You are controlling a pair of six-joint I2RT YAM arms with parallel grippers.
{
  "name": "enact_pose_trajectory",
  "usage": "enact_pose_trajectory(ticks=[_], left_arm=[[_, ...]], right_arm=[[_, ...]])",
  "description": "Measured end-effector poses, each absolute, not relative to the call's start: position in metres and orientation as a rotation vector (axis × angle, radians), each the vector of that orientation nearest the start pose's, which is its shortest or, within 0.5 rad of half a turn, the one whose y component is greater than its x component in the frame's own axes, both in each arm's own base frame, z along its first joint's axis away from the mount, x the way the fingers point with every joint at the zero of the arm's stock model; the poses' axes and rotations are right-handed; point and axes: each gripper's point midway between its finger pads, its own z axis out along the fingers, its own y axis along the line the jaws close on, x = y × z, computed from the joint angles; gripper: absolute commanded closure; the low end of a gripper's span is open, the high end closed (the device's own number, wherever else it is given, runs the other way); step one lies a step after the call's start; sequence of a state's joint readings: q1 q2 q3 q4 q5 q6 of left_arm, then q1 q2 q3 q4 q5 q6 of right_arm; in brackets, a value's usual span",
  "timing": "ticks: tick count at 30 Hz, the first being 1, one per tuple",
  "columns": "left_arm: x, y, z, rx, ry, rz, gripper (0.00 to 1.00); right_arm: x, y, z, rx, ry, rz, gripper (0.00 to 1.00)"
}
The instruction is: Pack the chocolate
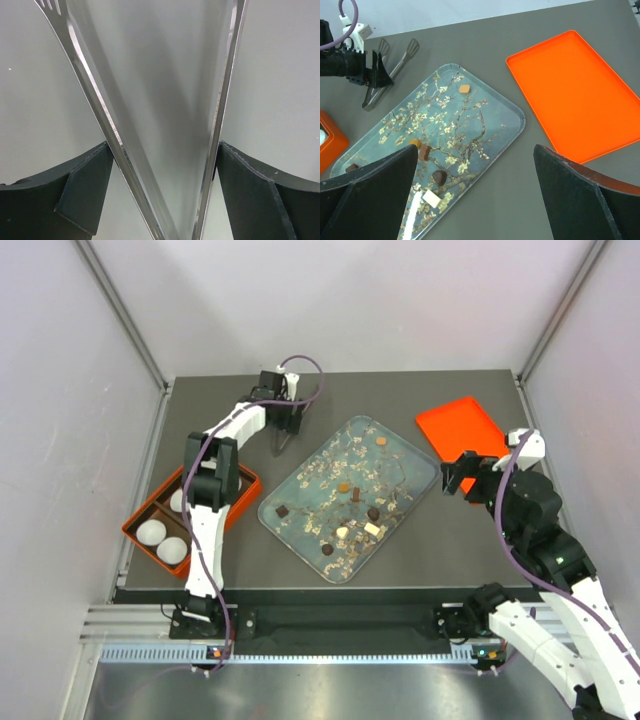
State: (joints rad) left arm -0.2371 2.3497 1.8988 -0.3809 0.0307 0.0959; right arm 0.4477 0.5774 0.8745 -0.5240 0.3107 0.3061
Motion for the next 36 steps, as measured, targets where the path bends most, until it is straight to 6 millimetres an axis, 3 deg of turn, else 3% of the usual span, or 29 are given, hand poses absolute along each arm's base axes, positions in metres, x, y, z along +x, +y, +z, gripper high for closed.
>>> enact_pose_trajectory(ticks=[22,26,36], left_arm=[[0.572,-0.131,0.033,0.262,2.459,-0.105,0.12],[0.572,-0.130,0.033,0.233,2.463,-0.098,0.14],[0.574,-0.129,0.033,0.215,2.463,-0.094,0.30]], right_arm=[[0.239,0.068,0.293,0.098,1.791,0.260,0.00],[0.239,0.067,0.293,0.101,1.790,0.257,0.00],[0.239,0.065,0.292,0.107,1.789,0.249,0.00]])
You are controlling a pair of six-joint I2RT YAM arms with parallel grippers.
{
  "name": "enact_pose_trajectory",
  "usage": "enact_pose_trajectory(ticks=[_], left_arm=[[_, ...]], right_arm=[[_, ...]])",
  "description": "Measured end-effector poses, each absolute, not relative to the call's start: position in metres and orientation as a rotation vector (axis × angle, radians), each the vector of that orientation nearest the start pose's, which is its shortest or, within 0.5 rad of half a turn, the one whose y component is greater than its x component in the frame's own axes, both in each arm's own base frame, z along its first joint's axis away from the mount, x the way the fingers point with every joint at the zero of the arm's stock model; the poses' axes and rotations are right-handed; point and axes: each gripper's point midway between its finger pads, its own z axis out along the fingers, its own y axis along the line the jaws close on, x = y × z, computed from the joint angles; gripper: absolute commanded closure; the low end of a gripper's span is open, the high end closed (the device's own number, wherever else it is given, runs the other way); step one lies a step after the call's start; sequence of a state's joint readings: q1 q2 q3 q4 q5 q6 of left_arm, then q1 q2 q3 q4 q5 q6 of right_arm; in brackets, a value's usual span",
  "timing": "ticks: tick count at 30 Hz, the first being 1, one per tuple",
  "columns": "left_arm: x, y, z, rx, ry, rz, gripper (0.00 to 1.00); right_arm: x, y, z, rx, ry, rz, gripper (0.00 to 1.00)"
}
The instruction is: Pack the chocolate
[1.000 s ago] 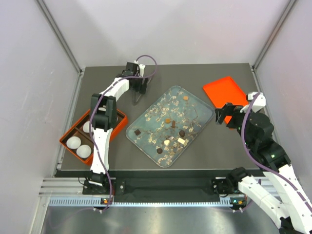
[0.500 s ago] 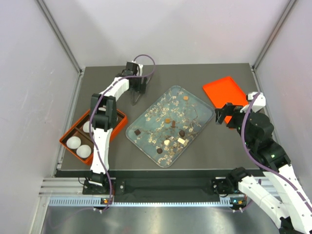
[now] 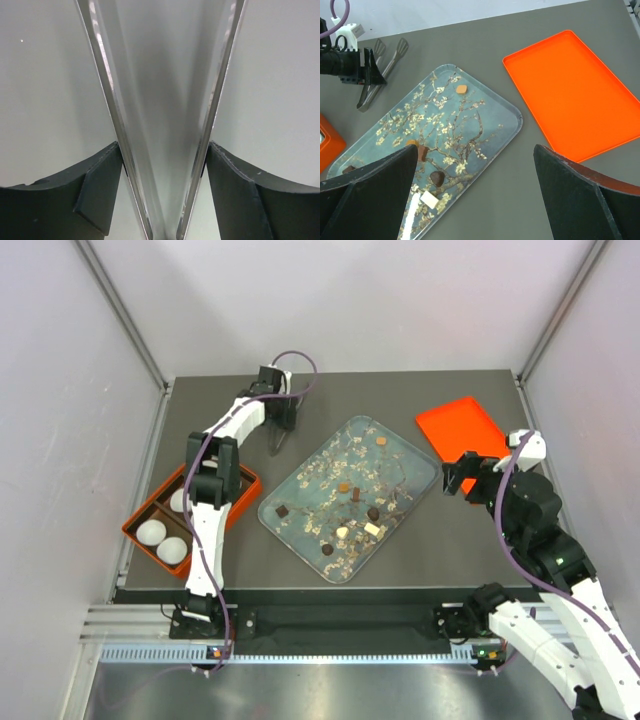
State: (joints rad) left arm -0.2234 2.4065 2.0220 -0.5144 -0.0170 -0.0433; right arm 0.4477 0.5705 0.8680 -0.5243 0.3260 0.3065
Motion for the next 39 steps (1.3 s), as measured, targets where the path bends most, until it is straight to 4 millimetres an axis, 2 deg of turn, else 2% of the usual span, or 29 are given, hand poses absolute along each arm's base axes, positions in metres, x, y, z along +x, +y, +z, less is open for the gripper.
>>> enact_pose_trajectory(ticks=[7,12,16,19,22,26,30,39], left_arm=[[0.566,-0.125,0.034,0.228,2.498,-0.067,0.34],[0.547,-0.116,0.042,0.236,2.563,-0.024,0.36],[0.534,-0.113,0.064,0.240,2.582,-0.013,0.36],[0.526,-0.114,0.088,0.246,2.568,-0.012,0.37],[0.519,-0.120,0.111,0.259,2.547,-0.015,0.37],[0.514,-0.129,0.129,0.279,2.529,-0.024,0.37],[0.510,-0.134,0.135,0.291,2.532,-0.026,0.41],[0.503,-0.132,0.139,0.292,2.558,-0.012,0.44]], right_arm=[[0.239,0.066,0.292,0.109,1.789,0.252,0.00],[0.238,0.067,0.291,0.112,1.792,0.262,0.00],[0.236,0.067,0.289,0.112,1.801,0.270,0.00],[0.234,0.068,0.291,0.118,1.796,0.281,0.00],[0.234,0.068,0.291,0.119,1.795,0.284,0.00],[0.233,0.068,0.290,0.118,1.798,0.286,0.00],[0.233,0.068,0.290,0.118,1.798,0.286,0.00],[0.232,0.068,0.292,0.119,1.792,0.289,0.00]])
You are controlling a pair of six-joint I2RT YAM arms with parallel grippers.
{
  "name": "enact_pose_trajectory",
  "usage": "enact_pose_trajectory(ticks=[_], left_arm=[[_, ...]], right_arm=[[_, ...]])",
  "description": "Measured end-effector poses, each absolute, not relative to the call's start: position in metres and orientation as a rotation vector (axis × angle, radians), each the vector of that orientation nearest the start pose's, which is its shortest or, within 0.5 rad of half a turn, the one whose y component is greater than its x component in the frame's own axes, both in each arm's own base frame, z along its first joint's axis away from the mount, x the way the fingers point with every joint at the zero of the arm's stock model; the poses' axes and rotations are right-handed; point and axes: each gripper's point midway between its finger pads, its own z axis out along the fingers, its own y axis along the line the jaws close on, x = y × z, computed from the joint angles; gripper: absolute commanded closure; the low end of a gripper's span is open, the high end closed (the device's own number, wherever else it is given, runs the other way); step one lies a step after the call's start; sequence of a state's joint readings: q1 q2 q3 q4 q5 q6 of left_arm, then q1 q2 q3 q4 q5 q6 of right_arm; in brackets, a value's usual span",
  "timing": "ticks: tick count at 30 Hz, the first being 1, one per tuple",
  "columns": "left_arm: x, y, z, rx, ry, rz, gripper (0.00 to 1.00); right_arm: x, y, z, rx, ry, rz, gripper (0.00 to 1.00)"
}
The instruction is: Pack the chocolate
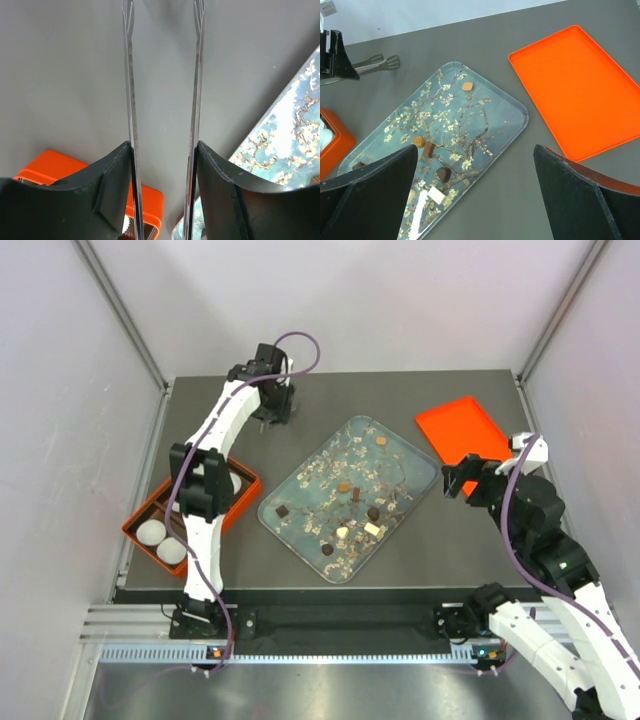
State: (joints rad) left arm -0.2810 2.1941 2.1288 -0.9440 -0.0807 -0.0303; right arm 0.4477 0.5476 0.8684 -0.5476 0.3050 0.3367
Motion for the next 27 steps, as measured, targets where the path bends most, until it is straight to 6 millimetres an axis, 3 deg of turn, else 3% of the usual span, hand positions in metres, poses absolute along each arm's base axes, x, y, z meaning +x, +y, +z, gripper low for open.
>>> enact_pose_trajectory(ticks=[5,9,14,17,21,27], left_arm=[[0.493,-0.144,0.151,0.325,2.550,-0.017,0.45],[0.475,-0.163,0.185,0.373,2.493,-0.056,0.48],[0.422,-0.198,0.241,0.463,2.388,-0.173,0.50],[0.382,-0.218,0.256,0.539,2.347,-0.234,0.51],[0.335,-0.237,0.244,0.632,2.356,-0.299,0.52],[0.295,-0.259,0.212,0.705,2.422,-0.332,0.52]], right_arm=[[0.231,0.069,0.292,0.109,1.797,0.298,0.00],[0.229,0.070,0.294,0.101,1.802,0.306,0.00],[0.226,0.069,0.305,0.101,1.789,0.310,0.00],[0.225,0.068,0.311,0.103,1.780,0.310,0.01],[0.223,0.065,0.311,0.110,1.787,0.298,0.00],[0.219,0.061,0.311,0.125,1.803,0.287,0.00]])
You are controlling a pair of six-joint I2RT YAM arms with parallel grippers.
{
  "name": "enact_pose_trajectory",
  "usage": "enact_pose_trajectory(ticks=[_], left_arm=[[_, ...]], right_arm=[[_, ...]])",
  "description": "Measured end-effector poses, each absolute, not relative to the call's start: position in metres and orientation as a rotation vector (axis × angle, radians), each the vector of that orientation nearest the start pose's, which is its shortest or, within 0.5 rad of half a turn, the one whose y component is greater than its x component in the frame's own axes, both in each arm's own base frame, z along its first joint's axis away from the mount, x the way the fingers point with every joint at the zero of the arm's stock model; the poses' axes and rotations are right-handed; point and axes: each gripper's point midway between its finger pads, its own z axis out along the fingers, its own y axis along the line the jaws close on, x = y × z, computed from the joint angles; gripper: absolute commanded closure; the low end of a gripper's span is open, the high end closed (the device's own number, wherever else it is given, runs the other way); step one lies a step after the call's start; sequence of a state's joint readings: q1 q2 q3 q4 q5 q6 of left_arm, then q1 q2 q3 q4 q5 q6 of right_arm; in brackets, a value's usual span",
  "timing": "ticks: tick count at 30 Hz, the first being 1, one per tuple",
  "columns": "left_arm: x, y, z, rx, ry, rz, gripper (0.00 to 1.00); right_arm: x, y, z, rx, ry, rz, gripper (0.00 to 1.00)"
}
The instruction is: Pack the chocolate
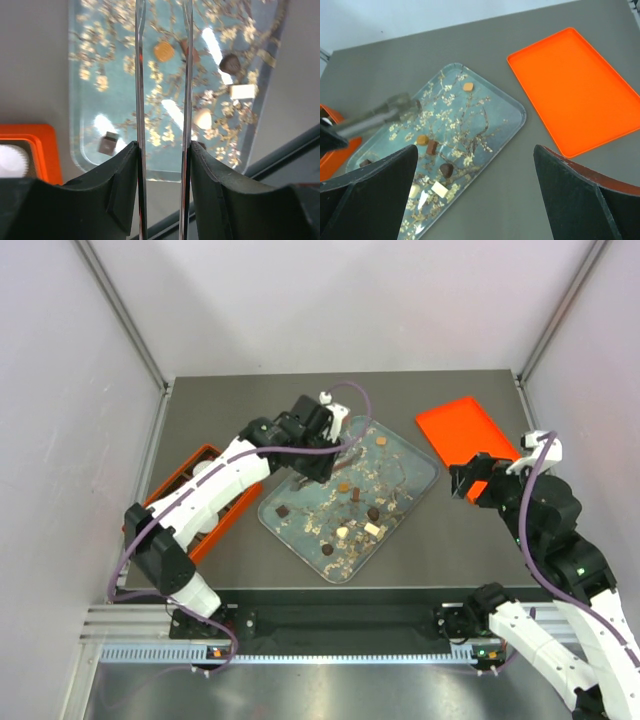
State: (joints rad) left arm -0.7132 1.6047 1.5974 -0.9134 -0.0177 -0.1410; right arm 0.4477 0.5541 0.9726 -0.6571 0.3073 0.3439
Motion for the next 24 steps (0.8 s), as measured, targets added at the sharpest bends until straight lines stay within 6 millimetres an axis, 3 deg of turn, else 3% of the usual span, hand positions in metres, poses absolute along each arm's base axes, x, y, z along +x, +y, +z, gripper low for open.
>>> enact_pose_trajectory(ticks=[7,11,24], left_arm=[[0.239,-0.272,0.181,0.774,2.484,-0.374,0.53],[0.220,-0.274,0.173,0.772,2.498,-0.399,0.53],[0.225,-0.274,0.159,0.720,2.496,-0.350,0.55]], right_arm=[[0.211,0.057,0.316,0.146,1.791,0.297,0.00],[0.208,0.055,0.315,0.150,1.794,0.294,0.00],[0.202,0.049,0.315,0.159,1.788,0.286,0.00]])
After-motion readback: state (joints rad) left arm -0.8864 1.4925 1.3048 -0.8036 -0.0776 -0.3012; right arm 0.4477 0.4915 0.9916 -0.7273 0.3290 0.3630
